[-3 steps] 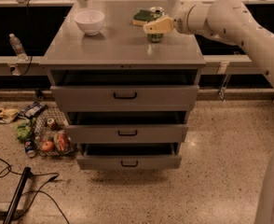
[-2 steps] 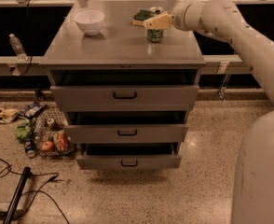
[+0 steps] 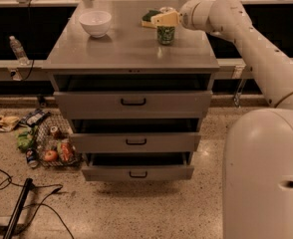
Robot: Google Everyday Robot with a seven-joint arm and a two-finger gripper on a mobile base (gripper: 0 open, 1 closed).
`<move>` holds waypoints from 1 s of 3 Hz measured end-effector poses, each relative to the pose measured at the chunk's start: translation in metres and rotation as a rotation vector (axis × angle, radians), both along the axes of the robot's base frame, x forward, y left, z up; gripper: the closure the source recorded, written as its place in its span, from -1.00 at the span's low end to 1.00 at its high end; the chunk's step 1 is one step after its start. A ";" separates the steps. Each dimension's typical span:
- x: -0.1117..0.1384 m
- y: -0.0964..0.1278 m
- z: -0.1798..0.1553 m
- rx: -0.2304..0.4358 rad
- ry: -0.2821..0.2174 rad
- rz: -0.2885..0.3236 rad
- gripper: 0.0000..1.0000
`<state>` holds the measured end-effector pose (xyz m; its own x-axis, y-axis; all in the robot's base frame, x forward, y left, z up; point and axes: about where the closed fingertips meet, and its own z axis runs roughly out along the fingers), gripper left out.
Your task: Place green can into white bowl
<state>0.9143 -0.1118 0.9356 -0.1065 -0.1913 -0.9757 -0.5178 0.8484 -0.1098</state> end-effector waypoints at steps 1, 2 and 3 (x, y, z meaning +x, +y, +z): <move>0.007 0.028 -0.025 0.017 0.075 0.048 -0.57; 0.010 0.039 -0.040 0.017 0.109 0.063 -0.11; 0.011 0.063 -0.045 0.014 0.118 0.119 0.36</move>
Offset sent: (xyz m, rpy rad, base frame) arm 0.0140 0.0472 -0.0519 0.0165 0.1444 0.0766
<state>0.9251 -0.0485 0.8906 -0.1977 -0.1955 -0.9606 -0.6230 0.7816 -0.0309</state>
